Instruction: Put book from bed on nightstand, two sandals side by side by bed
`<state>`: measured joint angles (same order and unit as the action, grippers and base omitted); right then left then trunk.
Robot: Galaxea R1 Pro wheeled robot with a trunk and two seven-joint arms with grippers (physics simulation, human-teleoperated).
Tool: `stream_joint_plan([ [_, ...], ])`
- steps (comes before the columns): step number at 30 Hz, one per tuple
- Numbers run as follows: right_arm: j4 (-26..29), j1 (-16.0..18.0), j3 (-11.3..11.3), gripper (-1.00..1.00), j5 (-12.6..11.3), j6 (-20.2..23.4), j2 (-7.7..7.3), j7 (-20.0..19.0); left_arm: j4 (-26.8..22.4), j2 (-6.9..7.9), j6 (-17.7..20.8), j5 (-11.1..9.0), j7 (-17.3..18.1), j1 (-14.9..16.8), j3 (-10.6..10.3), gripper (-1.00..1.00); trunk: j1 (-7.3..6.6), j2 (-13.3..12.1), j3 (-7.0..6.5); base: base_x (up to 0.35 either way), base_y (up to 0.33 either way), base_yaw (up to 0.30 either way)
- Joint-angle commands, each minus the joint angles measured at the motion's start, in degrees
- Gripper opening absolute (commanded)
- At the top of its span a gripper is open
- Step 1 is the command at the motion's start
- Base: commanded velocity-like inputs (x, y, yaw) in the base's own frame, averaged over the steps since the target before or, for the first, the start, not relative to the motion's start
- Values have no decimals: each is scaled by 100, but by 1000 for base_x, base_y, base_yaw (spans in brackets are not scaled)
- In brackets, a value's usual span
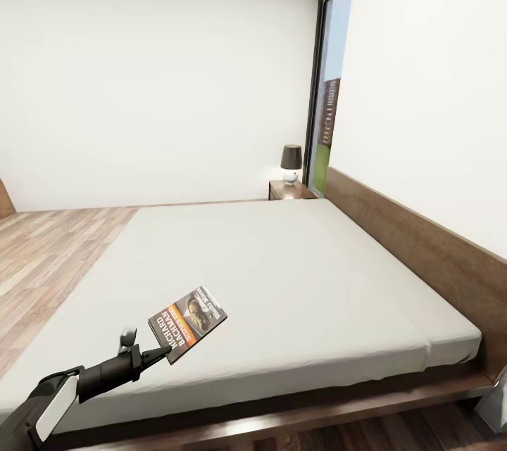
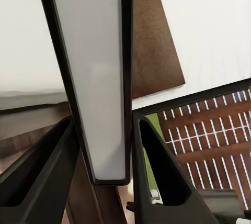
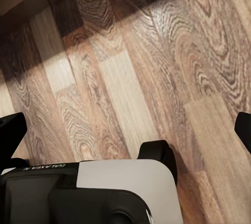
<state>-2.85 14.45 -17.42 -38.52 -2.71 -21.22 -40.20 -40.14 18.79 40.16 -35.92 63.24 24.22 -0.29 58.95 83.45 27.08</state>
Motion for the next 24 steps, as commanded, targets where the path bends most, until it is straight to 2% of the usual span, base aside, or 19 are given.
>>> stream_joint_plan([
  [1,-23,11,-47,100,-42,-28,2,-32,0,2,45,-29,4,4,-1,-100,0,4,3,0,0,0],
  [15,-23,11,-41,100,-42,-26,-2,-32,6,2,51,-29,4,4,0,-100,0,4,-99,0,0,0],
  [24,-23,10,-61,100,-15,-22,3,-32,33,2,51,-29,4,4,3,-100,0,4,-117,0,0,0],
])
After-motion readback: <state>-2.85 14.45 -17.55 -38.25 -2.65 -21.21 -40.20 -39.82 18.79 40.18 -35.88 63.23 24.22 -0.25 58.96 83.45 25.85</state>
